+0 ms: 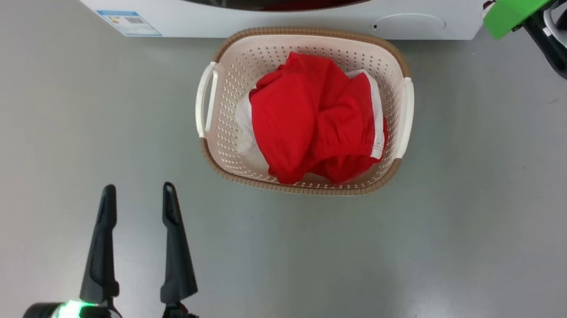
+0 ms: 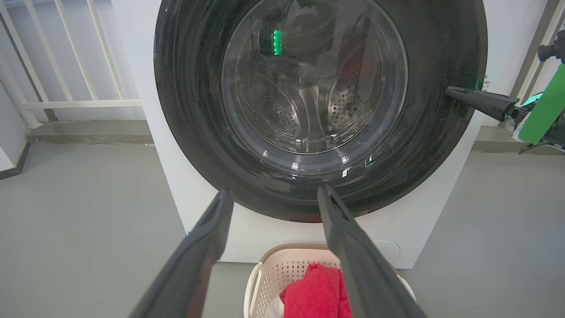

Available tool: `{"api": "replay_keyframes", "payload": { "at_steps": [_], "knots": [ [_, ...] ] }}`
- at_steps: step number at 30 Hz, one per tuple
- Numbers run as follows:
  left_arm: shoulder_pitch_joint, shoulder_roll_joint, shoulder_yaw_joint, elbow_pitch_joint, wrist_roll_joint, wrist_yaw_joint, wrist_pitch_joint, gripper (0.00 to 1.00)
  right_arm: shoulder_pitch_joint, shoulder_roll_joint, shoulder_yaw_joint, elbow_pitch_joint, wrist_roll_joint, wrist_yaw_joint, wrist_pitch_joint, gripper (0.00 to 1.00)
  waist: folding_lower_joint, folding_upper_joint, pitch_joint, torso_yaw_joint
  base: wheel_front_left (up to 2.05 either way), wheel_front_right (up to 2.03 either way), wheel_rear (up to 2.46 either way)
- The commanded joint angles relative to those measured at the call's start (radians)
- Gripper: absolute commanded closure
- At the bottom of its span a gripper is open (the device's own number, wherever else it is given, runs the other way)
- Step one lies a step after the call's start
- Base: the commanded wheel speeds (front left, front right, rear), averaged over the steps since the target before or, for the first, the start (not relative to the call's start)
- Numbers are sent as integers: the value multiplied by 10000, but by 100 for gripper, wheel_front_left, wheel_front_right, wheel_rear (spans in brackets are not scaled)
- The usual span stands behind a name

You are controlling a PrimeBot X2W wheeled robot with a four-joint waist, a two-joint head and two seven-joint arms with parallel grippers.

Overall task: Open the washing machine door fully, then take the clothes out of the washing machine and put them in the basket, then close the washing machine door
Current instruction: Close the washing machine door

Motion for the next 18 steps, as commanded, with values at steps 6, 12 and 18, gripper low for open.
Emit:
{"api": "replay_keyframes", "payload": {
  "at_steps": [6, 12, 18],
  "knots": [
    [-213, 109, 449, -156, 94, -78, -78, 0, -143, 280, -85, -169, -22, -75, -103, 100, 0, 0, -21, -217, 0, 0, 0],
    [-239, 97, 475, -166, 36, -147, -78, 0, 229, 629, -44, -514, -68, -75, -108, 71, 0, 0, -140, -491, 0, 0, 0],
    [-207, 112, 566, -118, -17, -166, -78, 0, 1015, 940, -98, -1195, -174, -75, -110, 9, 0, 0, -404, -863, 0, 0, 0]
  ]
}}
